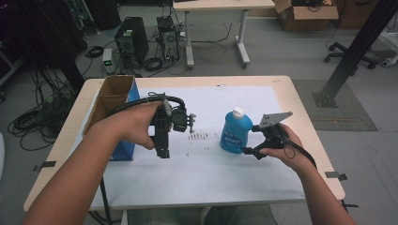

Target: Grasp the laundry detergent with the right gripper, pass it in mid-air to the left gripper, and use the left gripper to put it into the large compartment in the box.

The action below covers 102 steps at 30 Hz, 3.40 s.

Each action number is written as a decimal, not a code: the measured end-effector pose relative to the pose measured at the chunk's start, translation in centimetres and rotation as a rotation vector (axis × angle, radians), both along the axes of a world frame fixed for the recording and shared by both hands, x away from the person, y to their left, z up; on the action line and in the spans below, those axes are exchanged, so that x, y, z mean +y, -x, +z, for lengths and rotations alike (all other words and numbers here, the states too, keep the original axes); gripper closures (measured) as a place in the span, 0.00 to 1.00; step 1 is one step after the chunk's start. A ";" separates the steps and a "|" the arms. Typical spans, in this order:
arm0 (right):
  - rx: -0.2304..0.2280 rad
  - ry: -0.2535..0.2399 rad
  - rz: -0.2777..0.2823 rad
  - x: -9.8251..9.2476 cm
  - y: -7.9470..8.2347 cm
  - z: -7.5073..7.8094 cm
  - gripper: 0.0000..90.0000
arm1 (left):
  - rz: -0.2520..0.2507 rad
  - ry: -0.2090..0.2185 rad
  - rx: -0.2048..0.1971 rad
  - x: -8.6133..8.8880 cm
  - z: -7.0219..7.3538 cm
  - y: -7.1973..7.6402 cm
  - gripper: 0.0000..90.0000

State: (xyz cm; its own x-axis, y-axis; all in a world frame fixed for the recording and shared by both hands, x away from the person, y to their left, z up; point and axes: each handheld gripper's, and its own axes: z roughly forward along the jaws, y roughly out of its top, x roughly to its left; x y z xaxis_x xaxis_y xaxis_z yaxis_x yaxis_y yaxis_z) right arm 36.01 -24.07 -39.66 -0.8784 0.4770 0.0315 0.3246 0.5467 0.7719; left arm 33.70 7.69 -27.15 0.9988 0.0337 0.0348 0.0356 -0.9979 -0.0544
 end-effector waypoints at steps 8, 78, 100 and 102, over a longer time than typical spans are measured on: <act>-0.015 -0.057 0.005 0.4 -0.5 -1.0 0.03 | -0.001 -0.001 -0.002 -0.1 0.0 0.0 0.00; -0.129 -0.240 0.001 2.2 -1.5 -3.6 0.31 | 0.006 0.014 0.007 0.5 -0.3 0.4 0.00; -0.171 -0.253 0.044 2.1 -1.6 -3.9 0.51 | 0.005 0.018 0.005 0.4 -0.2 0.4 0.00; -0.174 -0.249 0.051 2.1 -1.6 -3.9 0.51 | 0.005 0.017 0.006 0.4 -0.2 0.4 0.00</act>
State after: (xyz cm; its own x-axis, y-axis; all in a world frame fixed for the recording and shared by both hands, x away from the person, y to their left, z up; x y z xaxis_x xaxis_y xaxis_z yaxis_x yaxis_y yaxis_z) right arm 37.60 -21.94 -43.53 -0.9033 0.4289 -0.0111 0.1529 0.3461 0.9257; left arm 33.28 8.11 -27.37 0.9989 0.0388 0.0281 0.0398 -0.9985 -0.0376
